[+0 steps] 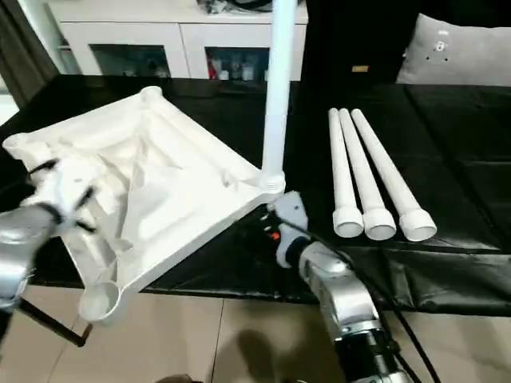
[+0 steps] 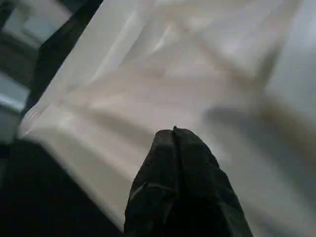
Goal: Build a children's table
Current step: Rotate table base
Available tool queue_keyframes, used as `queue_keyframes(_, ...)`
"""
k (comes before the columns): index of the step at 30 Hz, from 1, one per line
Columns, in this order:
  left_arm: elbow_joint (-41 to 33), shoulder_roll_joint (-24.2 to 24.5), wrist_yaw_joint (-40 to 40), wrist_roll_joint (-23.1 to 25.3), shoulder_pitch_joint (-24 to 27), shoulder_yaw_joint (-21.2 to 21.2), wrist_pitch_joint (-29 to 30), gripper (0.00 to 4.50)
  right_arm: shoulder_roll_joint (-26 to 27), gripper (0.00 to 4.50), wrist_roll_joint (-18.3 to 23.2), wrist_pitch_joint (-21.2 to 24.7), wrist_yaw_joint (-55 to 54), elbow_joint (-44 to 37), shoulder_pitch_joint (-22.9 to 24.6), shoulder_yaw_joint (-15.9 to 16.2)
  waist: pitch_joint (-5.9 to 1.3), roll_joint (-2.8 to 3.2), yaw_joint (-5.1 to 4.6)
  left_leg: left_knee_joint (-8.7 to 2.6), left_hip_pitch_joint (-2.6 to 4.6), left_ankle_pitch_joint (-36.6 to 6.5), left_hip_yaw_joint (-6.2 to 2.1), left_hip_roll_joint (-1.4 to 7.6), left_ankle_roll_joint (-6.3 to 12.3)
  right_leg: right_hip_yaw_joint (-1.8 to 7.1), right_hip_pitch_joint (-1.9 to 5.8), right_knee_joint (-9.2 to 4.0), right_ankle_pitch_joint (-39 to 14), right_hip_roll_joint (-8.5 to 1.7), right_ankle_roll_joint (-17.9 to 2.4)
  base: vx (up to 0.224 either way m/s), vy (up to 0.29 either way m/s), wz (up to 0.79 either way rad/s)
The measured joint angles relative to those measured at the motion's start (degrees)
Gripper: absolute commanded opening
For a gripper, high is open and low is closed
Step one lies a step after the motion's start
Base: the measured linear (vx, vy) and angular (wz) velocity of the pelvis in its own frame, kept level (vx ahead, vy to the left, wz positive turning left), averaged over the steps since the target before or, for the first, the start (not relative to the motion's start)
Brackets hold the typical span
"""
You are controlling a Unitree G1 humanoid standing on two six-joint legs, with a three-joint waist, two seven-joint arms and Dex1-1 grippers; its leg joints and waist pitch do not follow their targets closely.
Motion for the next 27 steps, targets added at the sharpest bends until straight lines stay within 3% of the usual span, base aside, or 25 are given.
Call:
queue_keyframes(9, -2.41, 1.11, -1.82, 0.48, 3.69, -1.91, 5.58, 0.07, 2.04, 4.50, -0.81, -0.06, -2.40, 2.49, -2.51, 0.63, 0.05, -0.01, -0.08, -0.06, 0.05, 0.00, 0.00, 0.00, -0.02, 0.02, 0.02, 0.01, 0.06, 0.00, -0.10, 0.000, 0.000, 0.00)
queue_keyframes(15, -5.89, 3.43, -11.01, -2.23, 7.04, -7.50, 7.35, 0.07, 3.19, 4.50, -1.86, -1.75, -3.03, 8.83, -5.32, 0.69, 0.06, 0.00, -0.51, -0.07, 0.05, -0.01, 0.00, -0.01, -0.03, 0.02, 0.01, 0.02, 0.15, 0.00, -0.25, 0.000, 0.000, 0.00)
queue_keyframes(20, -7.72, 7.24, -20.36, -6.30, 9.57, -7.89, -0.06, 0.07, 3.76, 4.50, -2.71, -3.91, -4.35, 15.37, -8.94, 0.19, 0.10, 0.07, -0.70, -0.10, 0.11, 0.03, 0.00, -0.03, -0.08, 0.04, 0.08, 0.01, 0.19, -0.01, -0.32, 0.000, 0.000, 0.00)
queue_keyframes(23, -10.96, 4.87, -25.03, -10.05, 10.32, -10.96, -3.40, 0.07, 4.42, 4.50, -2.97, -4.45, -5.34, 17.21, -10.97, -0.21, 0.11, 0.01, -0.15, -0.09, 0.20, 0.03, 0.03, -0.13, -0.08, 0.28, 0.14, 0.06, 0.20, -0.02, -0.33, 0.000, 0.000, 0.00)
queue_keyframes(25, -11.70, 4.77, -28.22, -12.19, 9.41, -11.60, -3.40, 0.07, 4.70, 4.50, -3.04, -5.25, -5.58, 18.96, -12.08, -0.26, 0.12, -0.38, -0.58, -0.10, 0.24, 0.09, 0.03, -0.07, -0.18, 0.30, 0.10, 0.15, 0.24, 0.06, -0.40, 0.000, 0.000, 0.00)
queue_keyframes(27, -11.88, 4.12, -31.62, -14.55, 7.97, -12.74, -2.58, 0.07, 4.36, 4.50, -3.42, -5.85, -6.06, 20.49, -13.02, -0.83, 0.12, -0.40, -1.15, -0.10, 0.24, 0.10, 0.05, -0.09, -0.18, 0.35, 0.07, 0.18, 0.25, 0.06, -0.42, 0.000, 0.000, 0.00)
